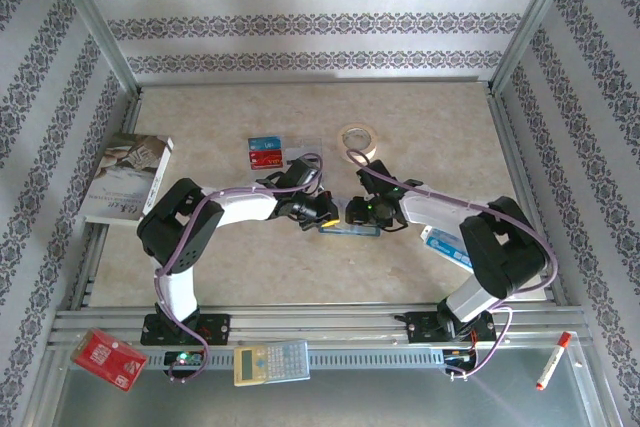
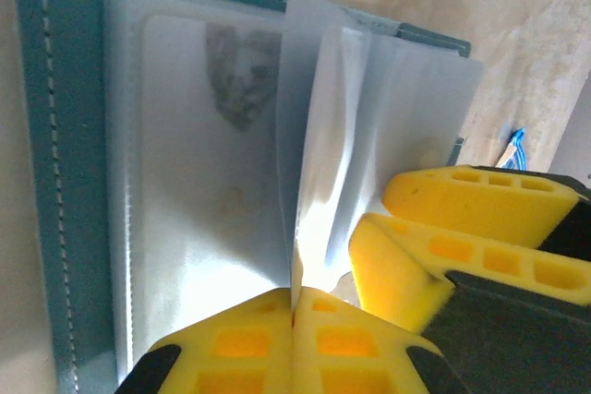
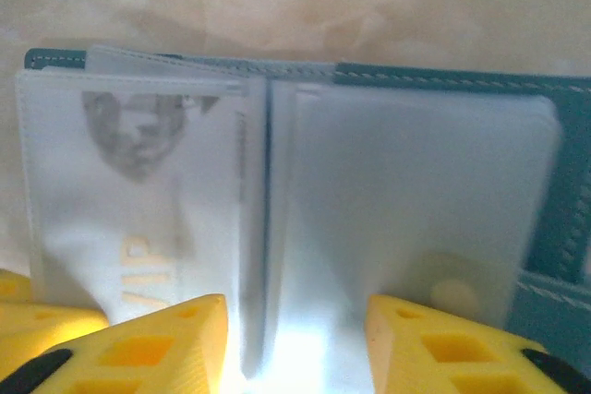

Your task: Take the credit cards out of the card holder

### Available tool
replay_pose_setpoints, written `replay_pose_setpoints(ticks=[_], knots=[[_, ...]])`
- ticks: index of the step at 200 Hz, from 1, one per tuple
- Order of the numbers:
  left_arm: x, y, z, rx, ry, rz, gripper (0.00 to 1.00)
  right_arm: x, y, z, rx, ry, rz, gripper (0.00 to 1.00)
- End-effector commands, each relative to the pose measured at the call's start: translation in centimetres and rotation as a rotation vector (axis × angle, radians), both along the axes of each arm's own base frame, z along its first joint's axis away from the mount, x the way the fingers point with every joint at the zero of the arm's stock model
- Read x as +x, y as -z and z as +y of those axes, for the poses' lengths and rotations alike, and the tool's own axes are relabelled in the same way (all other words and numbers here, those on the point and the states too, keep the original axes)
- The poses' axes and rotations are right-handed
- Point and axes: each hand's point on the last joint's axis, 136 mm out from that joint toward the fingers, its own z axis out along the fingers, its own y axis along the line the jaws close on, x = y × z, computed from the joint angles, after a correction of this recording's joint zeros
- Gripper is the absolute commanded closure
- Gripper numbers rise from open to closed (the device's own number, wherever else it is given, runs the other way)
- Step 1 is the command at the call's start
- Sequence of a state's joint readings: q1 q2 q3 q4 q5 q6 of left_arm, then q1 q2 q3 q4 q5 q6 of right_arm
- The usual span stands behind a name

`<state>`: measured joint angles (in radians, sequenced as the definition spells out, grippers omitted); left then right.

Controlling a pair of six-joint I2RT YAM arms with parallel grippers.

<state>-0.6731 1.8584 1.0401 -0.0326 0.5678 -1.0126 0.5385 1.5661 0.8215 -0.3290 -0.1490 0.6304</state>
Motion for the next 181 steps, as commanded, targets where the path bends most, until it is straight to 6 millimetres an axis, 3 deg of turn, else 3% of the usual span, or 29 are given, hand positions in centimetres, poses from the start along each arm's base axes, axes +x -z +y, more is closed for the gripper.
replay_pose_setpoints(ticks=[1, 19, 43, 49, 68, 85, 110, 181], knots=[[0.1, -0.8, 1.5, 0.072, 0.007, -0.041, 1.0, 0.0, -2.7, -0.2, 0.05, 0.007, -0.048, 0.5], [0.1, -1.3, 2.4, 0.116, 0.026, -0.057, 1.0, 0.8, -5.3, 0.0, 0.096, 0.005, -0.123, 0.43], [0.0, -1.8, 3.0, 0.154, 0.045, -0.077, 1.0, 1.2, -7.0, -0.2, 0.119, 0.013, -0.178, 0.41], [0.0, -1.9, 3.0, 0.151, 0.051, -0.078, 0.95, 1.3, -7.3, -0.3, 0.122, 0.02, -0.189, 0.41], [0.2, -2.7, 2.2, 0.108, 0.07, -0.096, 0.78, 1.4, -7.4, -0.7, 0.124, 0.039, -0.199, 0.41], [0.4, -4.0, 1.2, 0.044, 0.081, -0.119, 0.71, 1.3, -7.2, -1.2, 0.125, 0.059, -0.197, 0.41], [0.7, -5.3, -0.1, -0.054, 0.088, -0.136, 0.7, 1.3, -6.9, -2.2, 0.123, 0.103, -0.198, 0.41], [1.2, -6.3, -3.5, -0.233, 0.099, -0.119, 0.7, 1.2, -6.8, -5.0, 0.119, 0.219, -0.21, 0.43]])
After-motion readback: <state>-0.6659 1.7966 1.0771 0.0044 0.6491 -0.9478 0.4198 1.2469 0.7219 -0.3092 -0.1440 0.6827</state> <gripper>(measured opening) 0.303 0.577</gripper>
